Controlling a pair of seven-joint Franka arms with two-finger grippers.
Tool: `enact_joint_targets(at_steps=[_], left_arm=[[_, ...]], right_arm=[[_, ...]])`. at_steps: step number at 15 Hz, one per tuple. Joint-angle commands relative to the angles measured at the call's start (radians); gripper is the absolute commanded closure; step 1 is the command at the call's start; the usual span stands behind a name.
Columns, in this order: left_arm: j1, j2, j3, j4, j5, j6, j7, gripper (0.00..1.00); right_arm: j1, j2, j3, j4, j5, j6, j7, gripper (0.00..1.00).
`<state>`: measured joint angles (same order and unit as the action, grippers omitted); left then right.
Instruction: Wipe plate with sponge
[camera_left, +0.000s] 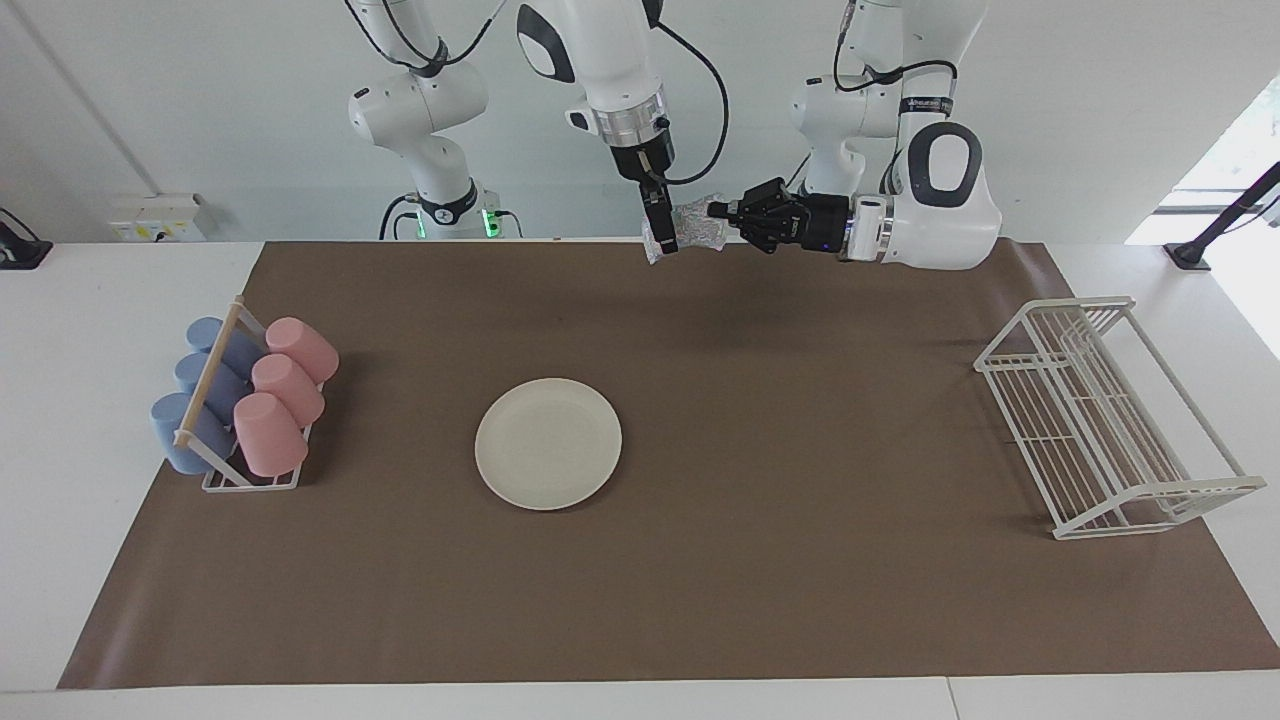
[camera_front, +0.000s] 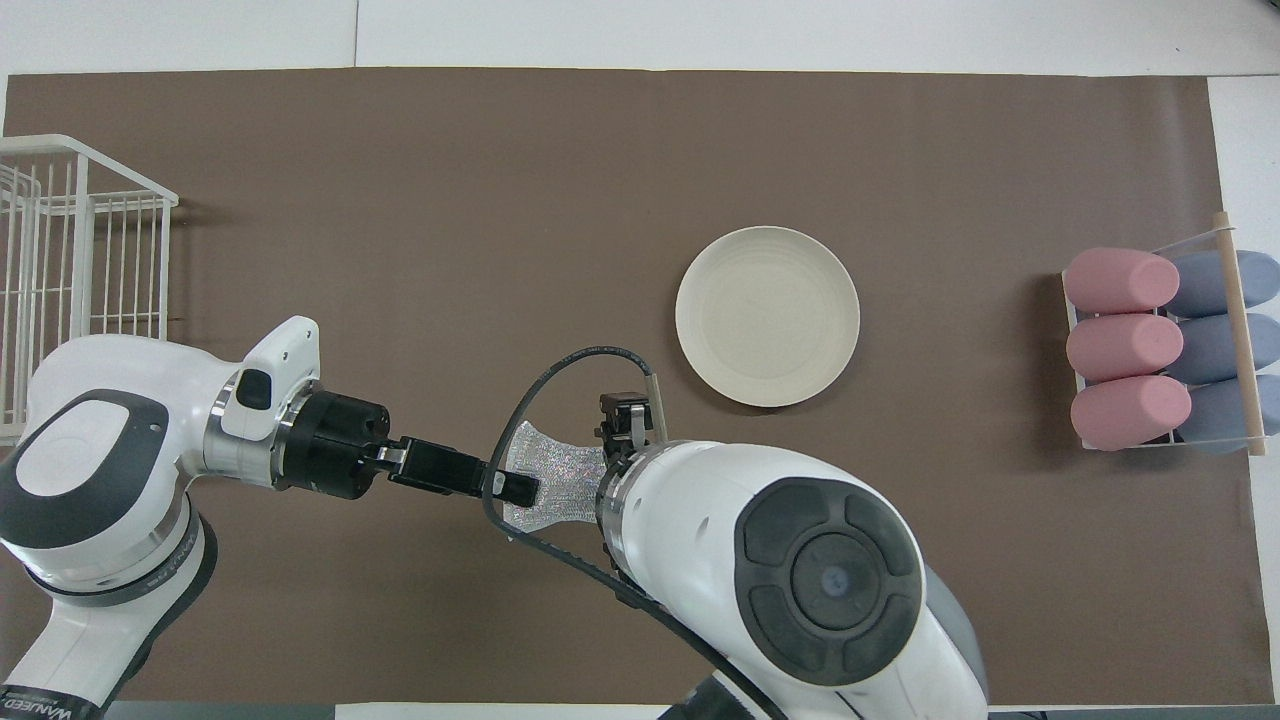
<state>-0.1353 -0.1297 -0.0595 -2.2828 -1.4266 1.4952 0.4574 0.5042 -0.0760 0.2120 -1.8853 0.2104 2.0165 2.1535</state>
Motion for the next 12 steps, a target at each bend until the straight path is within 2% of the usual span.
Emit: enact_joint_targets(at_steps=[1, 2, 4, 5, 7, 12], left_arm=[[0.009, 0.007, 0.003, 0.006, -0.002, -0.024, 0.012, 1.0], [0.009, 0.007, 0.003, 0.006, -0.002, -0.024, 0.012, 1.0], [0.009, 0.007, 0.003, 0.006, -0.002, -0.026, 0.012, 1.0], [0.009, 0.007, 0.004, 0.006, 0.0, -0.026, 0.012, 1.0], [0.009, 0.007, 0.003, 0.006, 0.0, -0.026, 0.012, 1.0], [0.006, 0.007, 0.004, 0.006, 0.0, -0.024, 0.01, 1.0]], right_arm=[[-0.009, -0.01, 0.006, -0.002, 0.015, -0.012, 0.016, 0.09], [-0.009, -0.01, 0.006, -0.002, 0.015, -0.007, 0.011, 0.32], [-0.009, -0.008, 0.007, -0.002, 0.015, -0.001, 0.005, 0.92], [-0.01, -0.008, 0.007, -0.002, 0.018, -0.001, 0.006, 1.0], [-0.018, -0.005, 0.006, 0.0, 0.055, 0.005, 0.009, 1.0], [-0.019, -0.007, 0.004, 0.0, 0.05, 0.004, 0.003, 1.0]])
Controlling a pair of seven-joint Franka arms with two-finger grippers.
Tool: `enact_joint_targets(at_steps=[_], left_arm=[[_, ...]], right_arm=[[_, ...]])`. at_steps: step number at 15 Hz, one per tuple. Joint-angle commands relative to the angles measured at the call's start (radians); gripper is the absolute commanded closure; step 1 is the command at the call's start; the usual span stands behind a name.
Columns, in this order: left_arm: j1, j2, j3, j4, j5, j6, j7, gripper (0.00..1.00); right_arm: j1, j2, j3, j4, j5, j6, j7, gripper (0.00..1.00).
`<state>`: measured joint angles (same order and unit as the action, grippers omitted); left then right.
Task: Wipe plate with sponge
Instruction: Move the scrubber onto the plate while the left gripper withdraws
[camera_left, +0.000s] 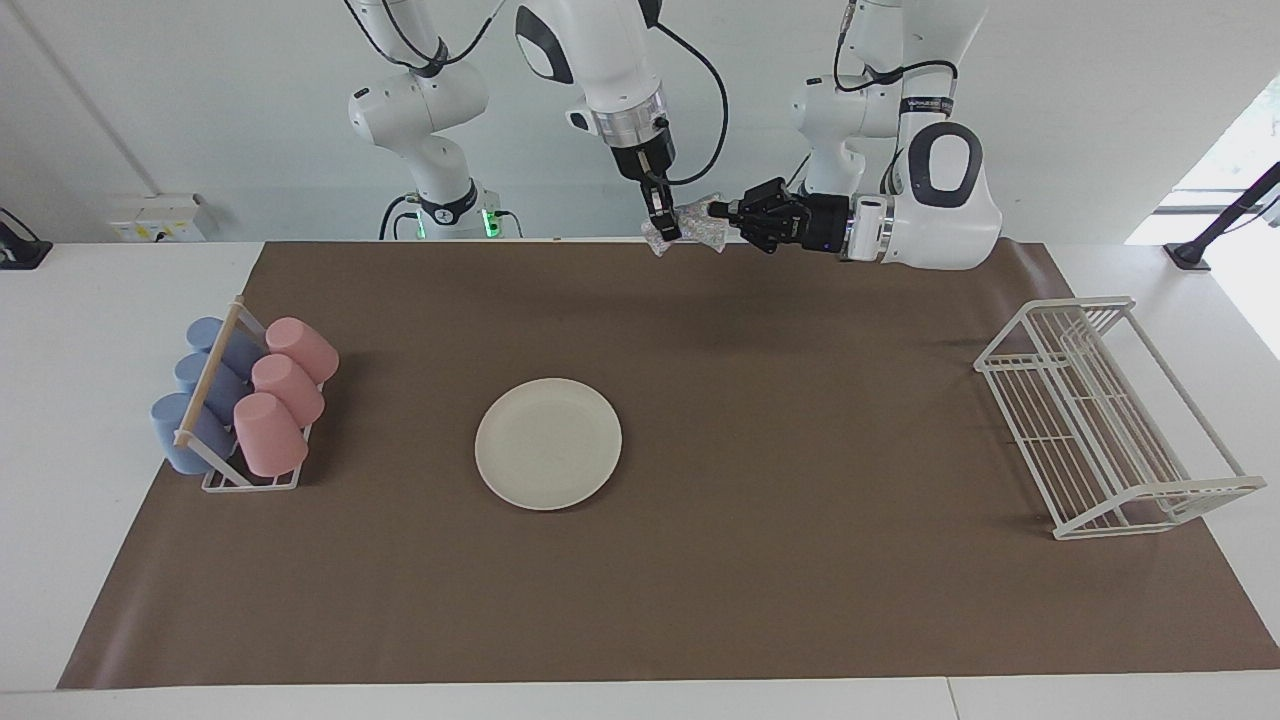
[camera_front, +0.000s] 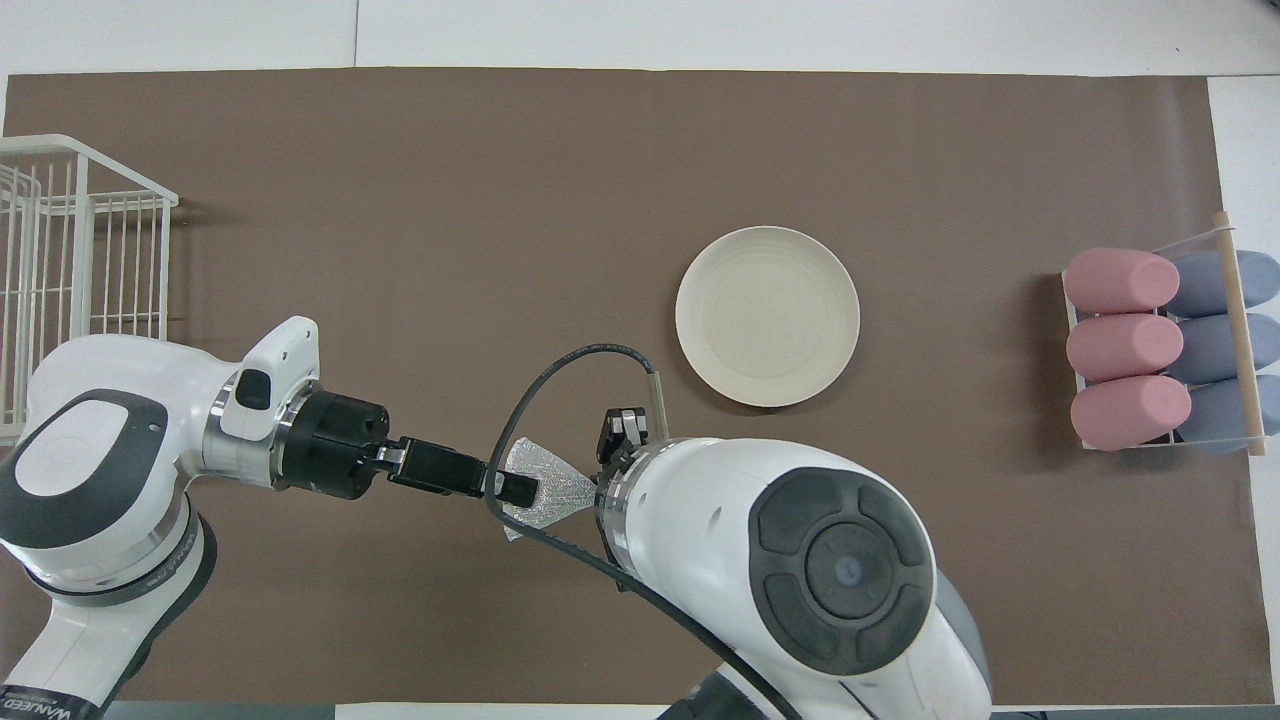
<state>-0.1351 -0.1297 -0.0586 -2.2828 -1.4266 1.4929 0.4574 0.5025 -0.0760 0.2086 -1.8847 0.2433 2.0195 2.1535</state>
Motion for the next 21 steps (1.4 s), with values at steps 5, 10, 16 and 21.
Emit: enact_joint_targets(at_steps=[5, 10, 16, 21], left_arm=[[0.0, 0.002, 0.002, 0.028, 0.059, -0.014, -0.037, 0.01], [0.025, -0.004, 0.005, 0.071, 0.193, -0.014, -0.1, 0.0], [0.066, -0.001, 0.005, 0.106, 0.46, 0.053, -0.132, 0.0], [0.115, -0.004, 0.005, 0.12, 0.786, 0.182, -0.169, 0.0]], right_arm=[[-0.018, -0.007, 0.008, -0.002, 0.013, 0.001, 0.002, 1.0], [-0.045, -0.01, 0.006, -0.016, 0.005, 0.002, -0.064, 1.0], [-0.194, 0.039, 0.006, -0.21, 0.004, 0.192, -0.535, 1.0], [-0.271, 0.165, 0.006, -0.335, 0.005, 0.502, -0.723, 1.0]])
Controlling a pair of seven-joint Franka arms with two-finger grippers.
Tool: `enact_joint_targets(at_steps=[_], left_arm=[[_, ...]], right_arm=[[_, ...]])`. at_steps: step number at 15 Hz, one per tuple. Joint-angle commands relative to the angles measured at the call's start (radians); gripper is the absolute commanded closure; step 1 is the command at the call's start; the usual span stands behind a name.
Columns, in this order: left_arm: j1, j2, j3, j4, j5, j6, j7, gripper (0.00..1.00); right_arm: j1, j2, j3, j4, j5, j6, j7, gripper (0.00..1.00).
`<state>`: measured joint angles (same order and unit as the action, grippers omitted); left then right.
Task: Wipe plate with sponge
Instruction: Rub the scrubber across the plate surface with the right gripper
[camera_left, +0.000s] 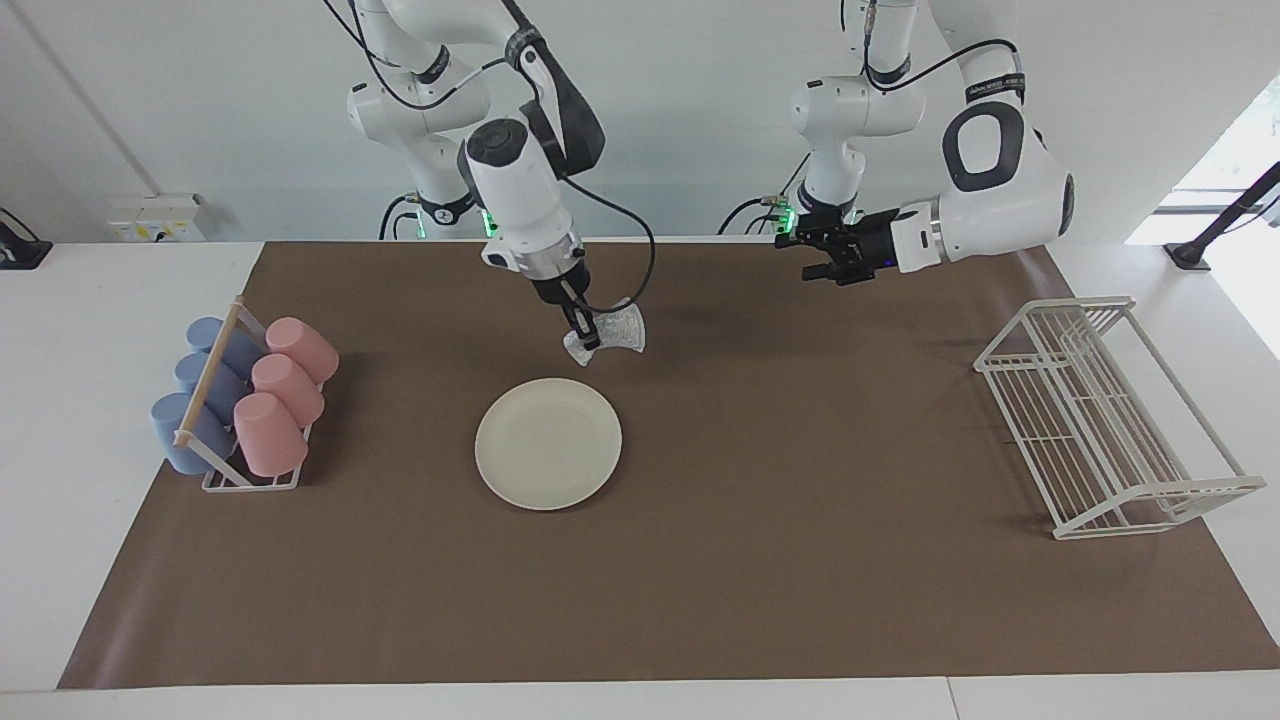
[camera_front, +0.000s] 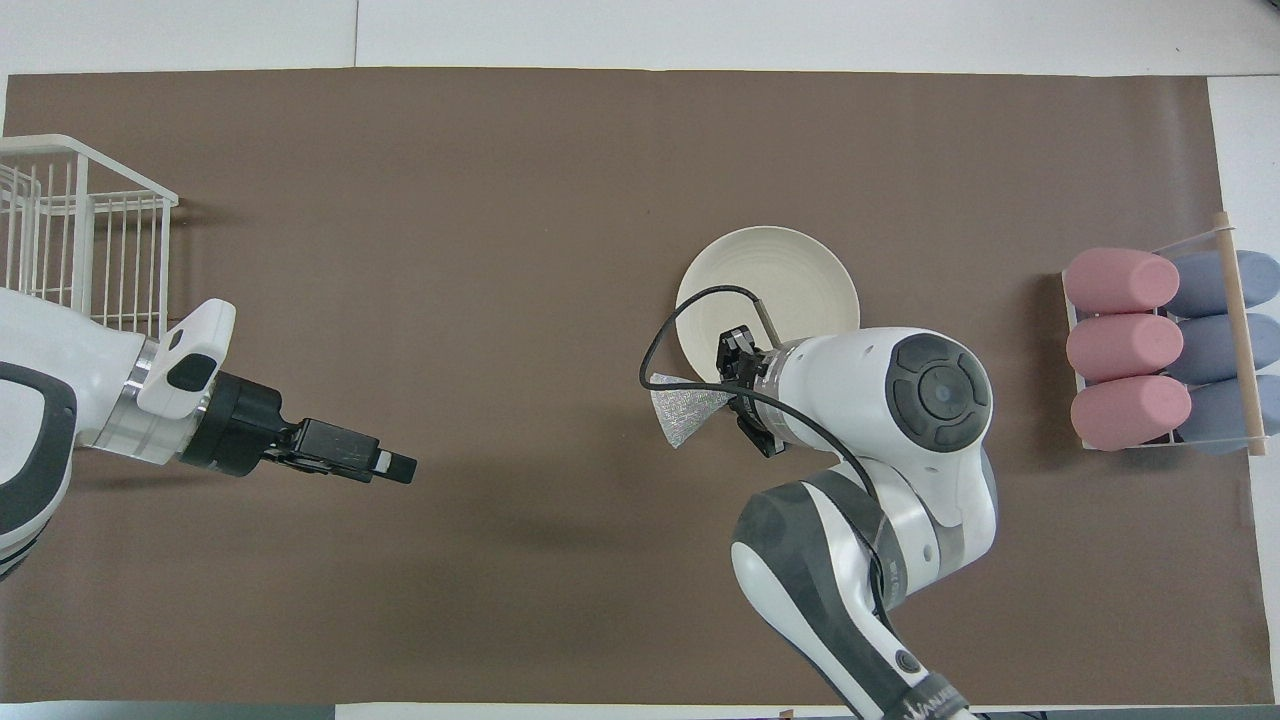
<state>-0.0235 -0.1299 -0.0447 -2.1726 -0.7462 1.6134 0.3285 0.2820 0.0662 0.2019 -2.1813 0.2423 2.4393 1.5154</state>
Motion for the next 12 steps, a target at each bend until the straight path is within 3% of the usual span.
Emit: enact_joint_targets(at_steps=[1, 6, 12], left_arm=[[0.004, -0.004, -0.009, 0.01, 0.158, 0.081, -0.058, 0.0], [-0.013, -0.007, -0.018, 0.011, 0.378, 0.126, -0.101, 0.0], [-0.009, -0.01, -0.018, 0.02, 0.401, 0.135, -0.129, 0.0]], right_arm=[[-0.072, 0.039, 0.013, -0.043, 0.006, 0.093, -0.139, 1.0], [-0.11, 0.154, 0.014, -0.041, 0.008, 0.18, -0.225, 1.0], [-0.138, 0.233, 0.013, -0.04, 0.009, 0.279, -0.296, 1.0]])
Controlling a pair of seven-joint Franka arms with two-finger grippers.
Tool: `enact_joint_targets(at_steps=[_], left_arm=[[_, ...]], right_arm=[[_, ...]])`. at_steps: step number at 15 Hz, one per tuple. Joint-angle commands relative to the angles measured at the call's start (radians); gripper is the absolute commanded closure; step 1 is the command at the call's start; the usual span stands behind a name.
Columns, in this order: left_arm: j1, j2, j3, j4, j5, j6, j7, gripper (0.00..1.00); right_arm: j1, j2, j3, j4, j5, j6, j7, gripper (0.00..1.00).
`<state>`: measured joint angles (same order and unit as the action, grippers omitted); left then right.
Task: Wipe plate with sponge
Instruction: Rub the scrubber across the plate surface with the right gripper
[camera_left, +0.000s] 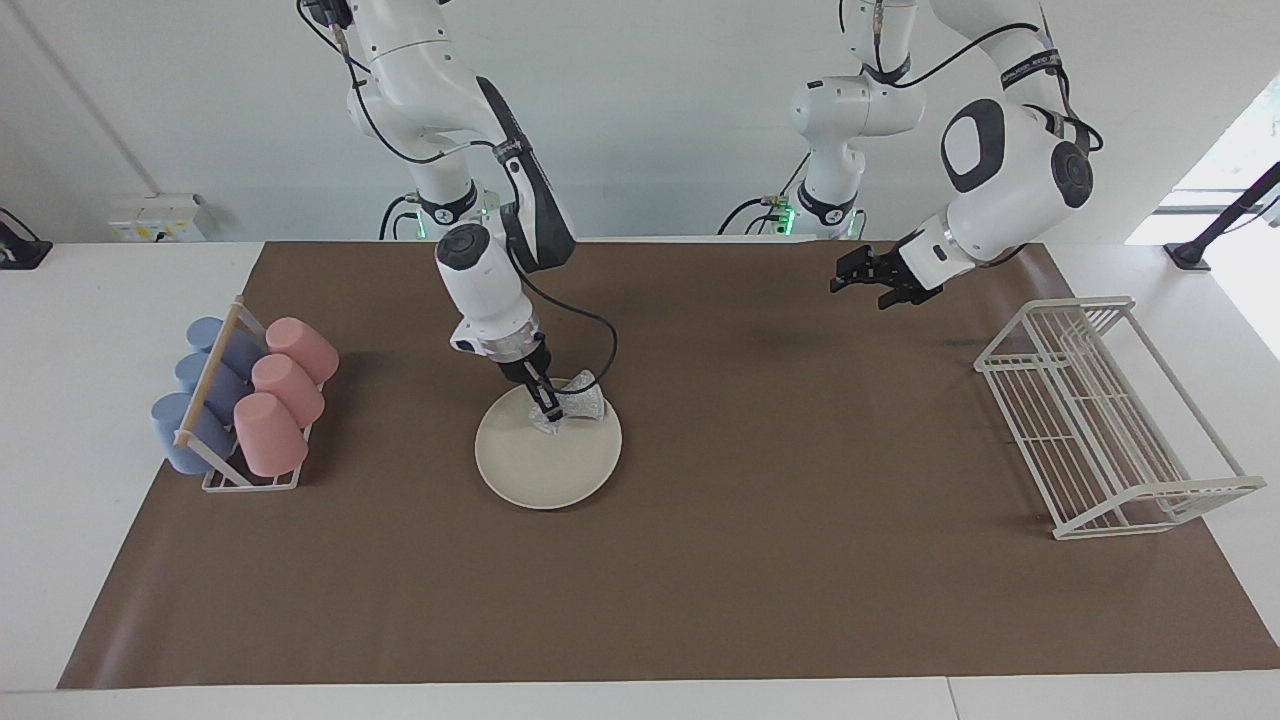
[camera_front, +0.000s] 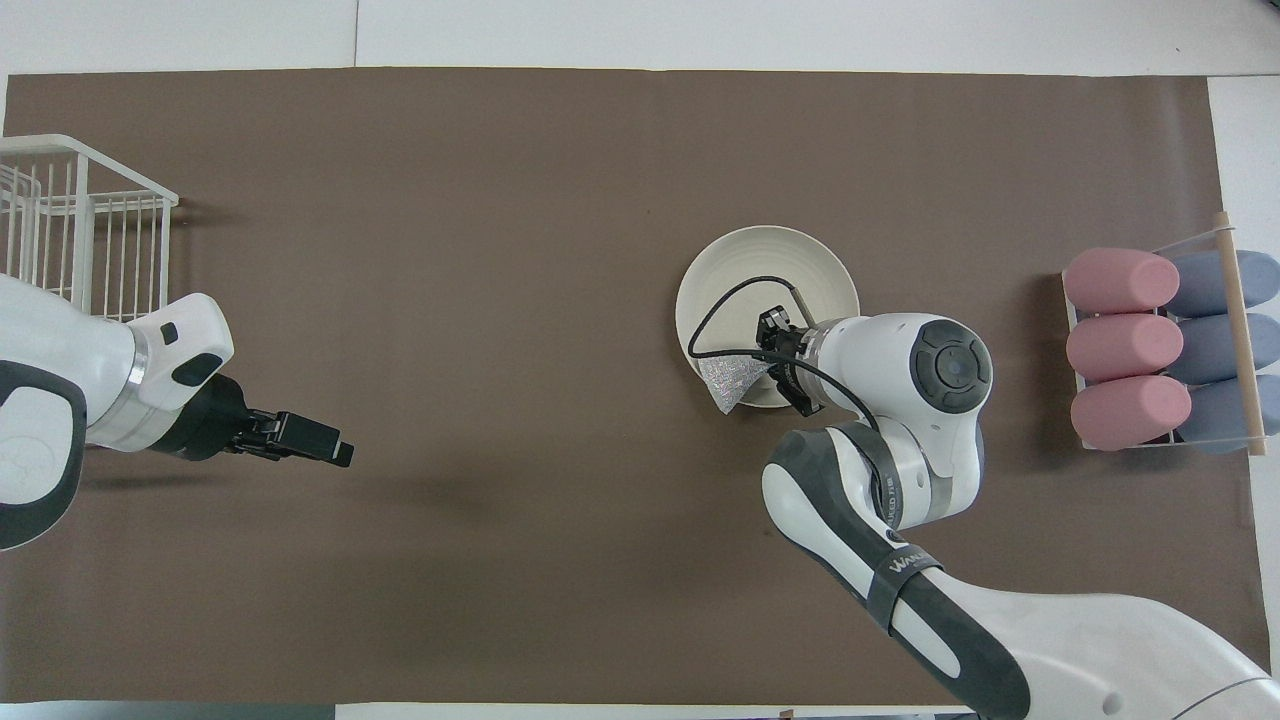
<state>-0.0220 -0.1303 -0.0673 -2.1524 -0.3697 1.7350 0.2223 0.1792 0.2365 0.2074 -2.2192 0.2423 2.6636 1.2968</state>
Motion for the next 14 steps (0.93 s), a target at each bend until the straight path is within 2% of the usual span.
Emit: enact_joint_targets(at_steps=[1, 8, 11, 14], left_arm=[[-0.01, -0.009, 0.004, 0.0, 0.025, 0.015, -0.023, 0.0], [-0.013, -0.008, 0.003, 0.0, 0.029, 0.04, -0.058, 0.0], [-0.013, -0.008, 0.003, 0.0, 0.029, 0.044, -0.058, 0.0], [-0.013, -0.008, 0.003, 0.0, 0.028, 0.048, -0.058, 0.0]], right_arm=[[-0.062, 0.07, 0.009, -0.002, 0.008, 0.064, -0.117, 1.0], [-0.124, 0.078, 0.009, 0.01, 0.009, 0.064, -0.251, 1.0], [-0.098, 0.084, 0.01, 0.012, 0.028, 0.064, -0.229, 1.0], [-0.038, 0.089, 0.01, 0.012, 0.06, 0.079, -0.121, 1.0]])
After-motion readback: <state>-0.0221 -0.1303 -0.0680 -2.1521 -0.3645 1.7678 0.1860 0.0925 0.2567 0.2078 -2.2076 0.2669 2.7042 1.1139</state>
